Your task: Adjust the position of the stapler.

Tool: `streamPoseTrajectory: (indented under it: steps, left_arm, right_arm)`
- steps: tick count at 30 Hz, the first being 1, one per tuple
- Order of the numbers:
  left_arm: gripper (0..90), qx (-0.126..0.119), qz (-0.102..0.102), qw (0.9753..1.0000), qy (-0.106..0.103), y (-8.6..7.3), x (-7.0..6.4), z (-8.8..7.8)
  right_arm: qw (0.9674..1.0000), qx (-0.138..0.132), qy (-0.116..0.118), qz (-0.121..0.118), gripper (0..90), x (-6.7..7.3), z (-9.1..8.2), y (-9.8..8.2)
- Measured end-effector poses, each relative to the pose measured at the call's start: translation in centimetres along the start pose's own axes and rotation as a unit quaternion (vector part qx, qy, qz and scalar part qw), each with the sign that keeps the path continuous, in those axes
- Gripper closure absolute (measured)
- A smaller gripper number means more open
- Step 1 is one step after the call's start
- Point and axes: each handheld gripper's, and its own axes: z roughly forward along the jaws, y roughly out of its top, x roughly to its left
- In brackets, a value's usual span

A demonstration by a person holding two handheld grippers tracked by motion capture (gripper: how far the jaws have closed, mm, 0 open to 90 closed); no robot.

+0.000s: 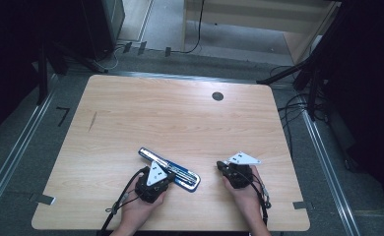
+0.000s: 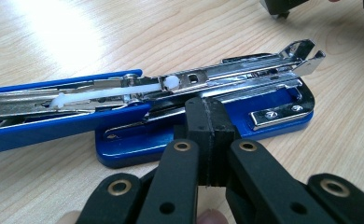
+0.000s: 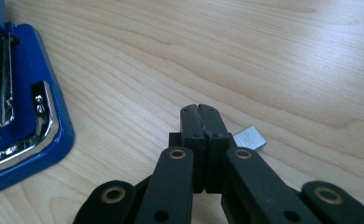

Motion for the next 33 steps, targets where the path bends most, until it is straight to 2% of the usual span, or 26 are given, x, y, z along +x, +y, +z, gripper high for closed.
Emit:
streamPoseTrajectory:
  steps: [23, 33]
  left_arm:
    - [90.0, 0.000, 0.001, 1.0000, 0.000, 0.0, 0.0, 0.0]
    - [90.0, 0.000, 0.001, 1.0000, 0.000, 0.0, 0.0, 0.0]
  right_arm:
    - [0.9999, 0.001, -0.011, -0.004, 90.0, -1.2, -1.8, -1.1]
    - [0.9999, -0.013, -0.010, 0.001, 90.0, -1.7, -2.6, -0.8]
